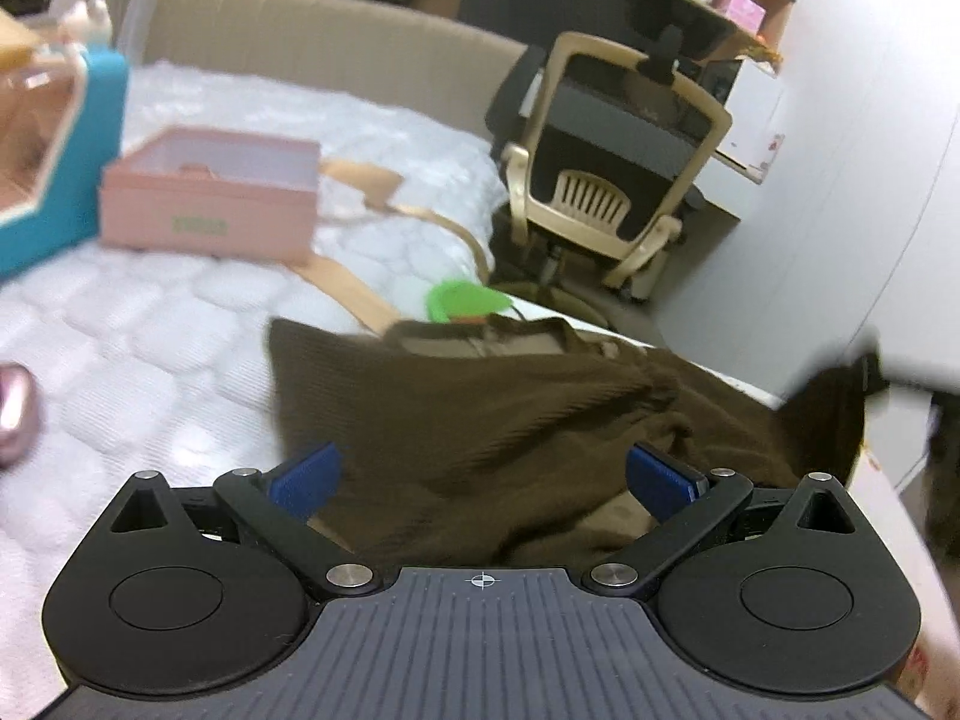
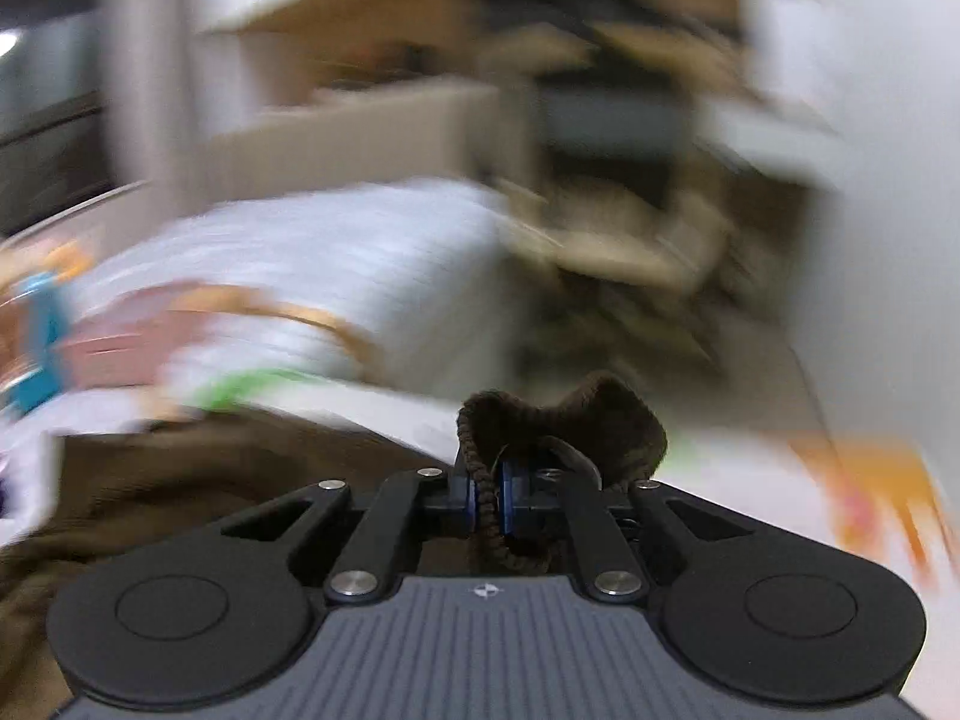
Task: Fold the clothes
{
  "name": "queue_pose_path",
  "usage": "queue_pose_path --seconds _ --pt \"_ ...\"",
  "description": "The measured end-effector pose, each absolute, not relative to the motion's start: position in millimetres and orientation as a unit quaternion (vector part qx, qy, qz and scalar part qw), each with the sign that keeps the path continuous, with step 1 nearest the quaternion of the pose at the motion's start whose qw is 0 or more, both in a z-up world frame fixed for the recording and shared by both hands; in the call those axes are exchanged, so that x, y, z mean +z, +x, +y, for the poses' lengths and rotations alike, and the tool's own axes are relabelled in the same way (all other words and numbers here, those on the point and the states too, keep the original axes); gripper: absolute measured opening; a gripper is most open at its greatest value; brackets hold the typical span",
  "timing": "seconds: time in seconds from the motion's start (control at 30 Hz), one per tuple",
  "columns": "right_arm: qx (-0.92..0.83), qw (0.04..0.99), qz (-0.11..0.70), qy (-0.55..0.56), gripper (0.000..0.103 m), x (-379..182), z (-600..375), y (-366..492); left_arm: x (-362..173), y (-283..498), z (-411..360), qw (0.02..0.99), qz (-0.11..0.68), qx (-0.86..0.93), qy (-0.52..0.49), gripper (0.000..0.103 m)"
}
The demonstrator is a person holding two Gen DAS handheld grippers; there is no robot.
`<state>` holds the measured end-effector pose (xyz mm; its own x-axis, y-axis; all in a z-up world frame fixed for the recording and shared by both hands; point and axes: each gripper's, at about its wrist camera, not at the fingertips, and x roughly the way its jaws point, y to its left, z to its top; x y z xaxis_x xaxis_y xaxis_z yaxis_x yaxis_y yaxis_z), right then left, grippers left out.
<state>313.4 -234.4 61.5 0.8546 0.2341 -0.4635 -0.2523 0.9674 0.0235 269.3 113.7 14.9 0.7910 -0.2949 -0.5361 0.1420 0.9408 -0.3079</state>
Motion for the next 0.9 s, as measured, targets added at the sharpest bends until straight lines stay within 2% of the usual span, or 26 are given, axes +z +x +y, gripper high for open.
queue_pose_path --seconds 0.13,0.27,0.3,0.37,0.43,0.6,0.67,0.73,0.83,0.9 --pt "0.262 0.944 0.188 -0.064 0.007 111.7 -116.7 328.2 18.0 256.7 123.4 0.935 0.306 -0.126 -0.124 0.103" --pt "0.363 0.906 0.2 -0.086 0.009 107.6 -30.0 335.8 20.2 249.3 125.3 0.929 0.313 -0.15 -0.131 0.103" --pt "0.38 0.897 0.208 -0.087 0.012 103.4 -17.6 338.5 20.6 248.0 125.3 0.927 0.314 -0.156 -0.133 0.103" --pt "0.379 0.899 0.207 -0.076 0.033 98.9 -17.4 342.8 17.1 255.5 122.7 0.923 0.321 -0.161 -0.139 0.103" --pt "0.368 0.905 0.203 -0.06 0.044 96.8 -26.1 346.7 13.6 263.1 120.1 0.918 0.328 -0.167 -0.146 0.103" --pt "0.329 0.921 0.206 -0.024 0.053 98.9 -81.2 345.2 4.9 281.9 113.5 0.907 0.345 -0.18 -0.163 0.103" --pt "0.332 0.917 0.219 -0.017 0.062 102.8 -94.7 348.6 1.5 289.3 110.7 0.902 0.352 -0.186 -0.169 0.103" --pt "0.354 0.905 0.234 -0.01 0.062 106.7 -96.2 350.4 2.6 290.2 97.8 0.903 0.352 -0.193 -0.152 0.103" --pt "0.364 0.895 0.252 -0.053 0.07 110.3 -76.9 347.8 4.2 291.5 78.5 0.905 0.351 -0.203 -0.125 0.103" --pt "0.358 0.894 0.263 -0.065 0.071 109.2 -67.6 347.8 7.4 287.4 72.2 0.911 0.346 -0.197 -0.105 0.103"
